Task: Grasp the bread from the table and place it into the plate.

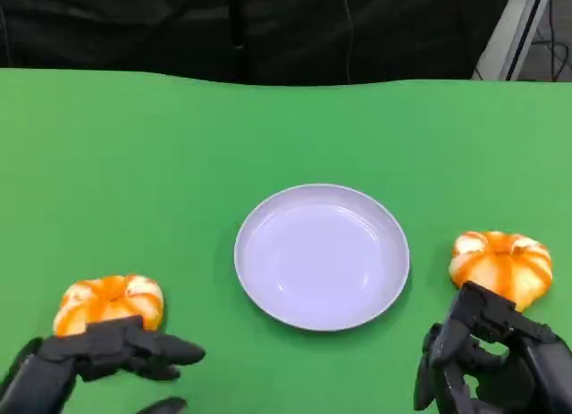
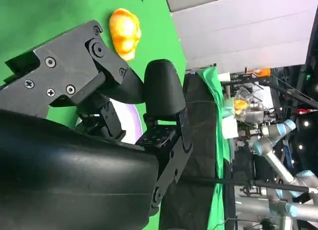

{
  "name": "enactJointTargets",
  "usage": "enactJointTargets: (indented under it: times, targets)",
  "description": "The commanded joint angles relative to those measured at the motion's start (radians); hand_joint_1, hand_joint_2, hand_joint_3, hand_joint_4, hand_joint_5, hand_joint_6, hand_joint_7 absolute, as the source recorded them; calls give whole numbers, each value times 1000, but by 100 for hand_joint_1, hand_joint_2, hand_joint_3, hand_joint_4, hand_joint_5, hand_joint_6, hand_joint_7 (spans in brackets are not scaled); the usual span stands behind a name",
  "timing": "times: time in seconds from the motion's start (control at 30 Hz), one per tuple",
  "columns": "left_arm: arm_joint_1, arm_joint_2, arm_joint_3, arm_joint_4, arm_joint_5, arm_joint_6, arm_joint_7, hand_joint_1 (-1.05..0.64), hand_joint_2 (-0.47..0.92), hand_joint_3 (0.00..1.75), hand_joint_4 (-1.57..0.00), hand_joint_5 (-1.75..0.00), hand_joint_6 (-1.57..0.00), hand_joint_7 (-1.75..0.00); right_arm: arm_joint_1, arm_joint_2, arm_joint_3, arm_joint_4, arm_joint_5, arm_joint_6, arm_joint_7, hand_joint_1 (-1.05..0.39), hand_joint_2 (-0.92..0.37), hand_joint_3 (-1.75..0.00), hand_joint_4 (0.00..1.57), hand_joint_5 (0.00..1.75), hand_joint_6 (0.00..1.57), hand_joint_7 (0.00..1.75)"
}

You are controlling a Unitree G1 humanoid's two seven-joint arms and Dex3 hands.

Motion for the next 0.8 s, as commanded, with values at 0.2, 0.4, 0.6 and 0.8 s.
enactJointTargets:
  times: [0.2, 0.4, 0.6, 0.8]
  targets:
    - [-29, 111, 104, -75, 504, -95, 175, -77, 92, 22, -56, -5, -66, 0, -5, -9, -15, 2, 8, -7, 10, -14, -55, -122, 84, 175, 66, 169]
    - [-81, 177, 140, -55, 664, -60, 230, -82, 92, 15, -55, -3, -64, 0, -6, -6, -13, 8, 3, -11, 12, -15, -55, -121, 83, 175, 66, 169]
    - [-133, 236, 138, -13, 718, -2, 225, -82, 92, 13, -56, -3, -63, 0, -3, -1, -8, 3, -1, -5, 4, -13, -56, -120, 84, 175, 67, 168]
    - [-164, 275, 88, 37, 778, 53, 216, -80, 92, 10, -58, -3, -66, -1, 0, -3, -7, -6, 0, 7, 0, -14, -56, -120, 84, 175, 67, 169]
